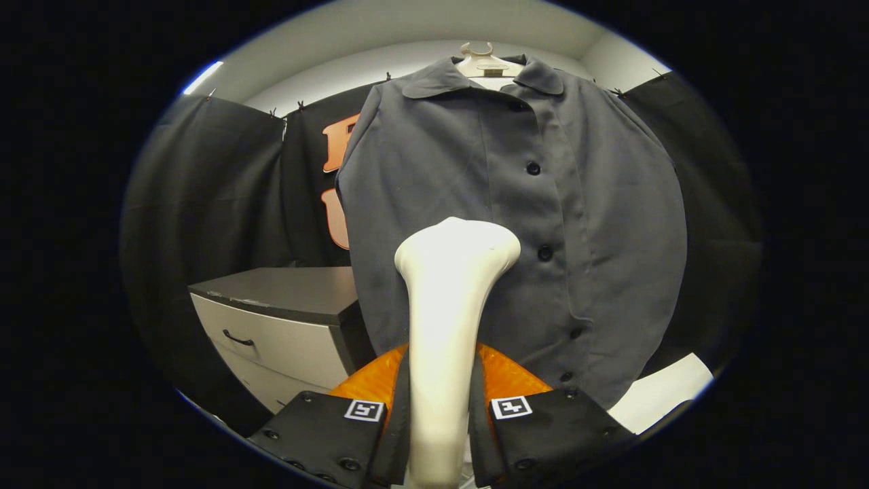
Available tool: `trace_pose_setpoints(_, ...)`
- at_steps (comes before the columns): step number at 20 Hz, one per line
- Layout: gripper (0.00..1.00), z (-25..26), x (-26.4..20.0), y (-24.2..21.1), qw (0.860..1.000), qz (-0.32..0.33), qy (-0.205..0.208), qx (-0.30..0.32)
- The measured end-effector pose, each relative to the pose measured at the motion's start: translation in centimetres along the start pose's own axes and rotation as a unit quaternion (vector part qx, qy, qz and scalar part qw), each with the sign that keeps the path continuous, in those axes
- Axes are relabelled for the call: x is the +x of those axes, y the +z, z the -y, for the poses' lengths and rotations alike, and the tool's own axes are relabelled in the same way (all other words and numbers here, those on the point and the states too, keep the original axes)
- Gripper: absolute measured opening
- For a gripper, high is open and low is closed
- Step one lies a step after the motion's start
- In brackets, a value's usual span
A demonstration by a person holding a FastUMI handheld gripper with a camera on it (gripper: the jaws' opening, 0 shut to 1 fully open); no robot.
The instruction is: Iron the clothes twice with a garment steamer, once on the left side and once on the right side.
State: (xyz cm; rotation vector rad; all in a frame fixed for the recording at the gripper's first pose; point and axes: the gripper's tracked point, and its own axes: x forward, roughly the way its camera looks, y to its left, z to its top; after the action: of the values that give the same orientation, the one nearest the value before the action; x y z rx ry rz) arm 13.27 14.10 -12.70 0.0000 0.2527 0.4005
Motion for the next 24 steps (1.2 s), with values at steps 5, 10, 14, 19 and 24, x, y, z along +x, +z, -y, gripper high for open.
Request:
trace_pose_setpoints(5, 0.44, -0.5, -0.5, -3.2, 1.000, -0.022, 0.003, 0.003)
trace_pose_setpoints(10, 0.44, -0.2, -1.1, -6.6, 0.999, -0.046, 0.000, 0.006)
trace_pose_setpoints(14, 0.44, 0.3, -1.9, -9.6, 0.997, -0.074, 0.000, 0.005)
trace_pose_setpoints(19, 0.44, 0.6, -2.5, -13.0, 0.994, -0.106, -0.005, 0.009)
trace_pose_setpoints(24, 0.44, 0.5, -2.8, -13.2, 0.994, -0.109, -0.005, 0.009)
